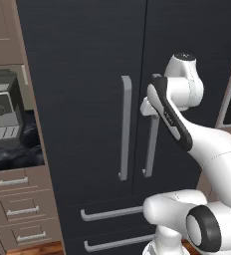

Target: Open the fridge, grab two sodas, and place both sodas inside the bowl with ice on the dining counter.

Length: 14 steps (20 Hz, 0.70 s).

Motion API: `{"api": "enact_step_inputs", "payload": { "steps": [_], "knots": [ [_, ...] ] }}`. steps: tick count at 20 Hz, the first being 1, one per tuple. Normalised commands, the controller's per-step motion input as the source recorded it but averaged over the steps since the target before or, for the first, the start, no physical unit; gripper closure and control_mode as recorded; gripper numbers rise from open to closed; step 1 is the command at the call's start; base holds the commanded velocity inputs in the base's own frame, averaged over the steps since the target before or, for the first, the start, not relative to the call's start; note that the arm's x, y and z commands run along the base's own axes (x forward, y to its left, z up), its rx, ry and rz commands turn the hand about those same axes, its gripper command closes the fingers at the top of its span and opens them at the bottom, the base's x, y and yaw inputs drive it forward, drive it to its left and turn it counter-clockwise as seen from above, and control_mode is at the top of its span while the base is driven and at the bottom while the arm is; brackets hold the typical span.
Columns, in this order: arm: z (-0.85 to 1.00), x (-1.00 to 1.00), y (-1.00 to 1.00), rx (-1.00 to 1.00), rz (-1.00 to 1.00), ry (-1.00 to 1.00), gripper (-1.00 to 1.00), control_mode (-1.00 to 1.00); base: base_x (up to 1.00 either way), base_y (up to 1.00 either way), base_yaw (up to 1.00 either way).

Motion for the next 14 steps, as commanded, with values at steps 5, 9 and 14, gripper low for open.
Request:
{"api": "enact_step_inputs", "payload": {
  "steps": [5, 9, 14],
  "knots": [
    [0.0, -0.08, 0.0, 0.0, 0.0, 0.0, -1.0, 1.0, -0.1, 0.0, 0.0],
    [0.0, 0.0, 0.0, 0.0, 0.0, 0.0, -1.0, 1.0, -0.57, 0.03, 0.0],
    [0.0, 0.0, 0.0, 0.0, 0.0, 0.0, -1.0, 1.0, -0.55, 0.25, 0.0]
  ]
}}
